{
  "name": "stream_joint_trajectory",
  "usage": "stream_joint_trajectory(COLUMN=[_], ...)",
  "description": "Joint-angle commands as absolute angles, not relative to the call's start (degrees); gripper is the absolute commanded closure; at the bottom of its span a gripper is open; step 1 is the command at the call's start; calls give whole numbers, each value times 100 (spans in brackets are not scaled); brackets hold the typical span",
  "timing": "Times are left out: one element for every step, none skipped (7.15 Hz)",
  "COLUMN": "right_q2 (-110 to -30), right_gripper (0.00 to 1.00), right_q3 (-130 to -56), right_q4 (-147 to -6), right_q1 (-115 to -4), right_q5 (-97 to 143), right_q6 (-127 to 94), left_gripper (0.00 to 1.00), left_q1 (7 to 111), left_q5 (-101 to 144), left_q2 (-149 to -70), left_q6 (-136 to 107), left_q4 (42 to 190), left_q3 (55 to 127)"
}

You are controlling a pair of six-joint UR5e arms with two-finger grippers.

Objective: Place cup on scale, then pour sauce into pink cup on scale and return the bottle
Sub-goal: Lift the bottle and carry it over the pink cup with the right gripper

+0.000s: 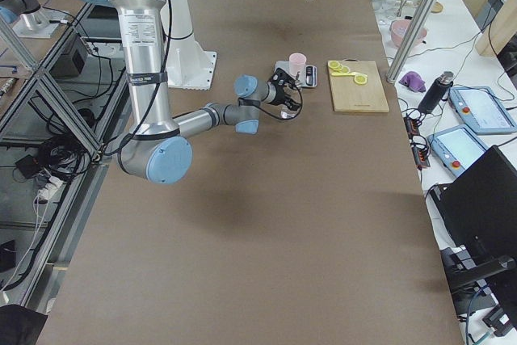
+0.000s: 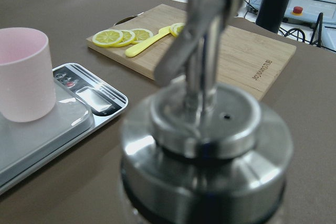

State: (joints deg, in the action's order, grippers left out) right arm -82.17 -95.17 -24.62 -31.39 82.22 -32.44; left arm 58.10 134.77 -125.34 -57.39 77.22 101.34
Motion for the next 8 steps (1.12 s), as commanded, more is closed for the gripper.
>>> stream_joint_trajectory(right_q2=[-7956, -7693, -7421, -7305, -7225, -7225, -7077, -6919], right_gripper=[100, 100, 100, 100, 100, 100, 100, 100], right_q3=[-9659, -9903, -10340, -10588, -10521, -10494, -10477, -10433], right_q4=[-3249, -4070, -5035, -5724, -5809, -5931, -6150, -6457], right_q1=[-3164, -3173, -3182, -3182, -3156, -3129, -3085, -3041], right_q5=[8191, 8183, 8174, 8183, 8165, 8095, 7999, 7728], right_q6=[-3592, -3603, -3577, -3516, -3524, -3490, -3046, -2650], left_gripper=[2, 2, 2, 2, 2, 2, 2, 2], left_q1=[5810, 5810, 5810, 5810, 5810, 5810, 5810, 5810], left_q5=[13474, 13474, 13474, 13474, 13474, 13474, 13474, 13474], left_q2=[-12542, -12525, -12524, -12524, -12516, -12507, -12507, -12507], left_q6=[-5739, -5739, -5739, -5739, -5731, -5739, -5739, -5739], left_q4=[7717, 7725, 7717, 7725, 7726, 7717, 7725, 7726], left_q3=[10134, 10134, 10134, 10125, 10108, 10116, 10116, 10116])
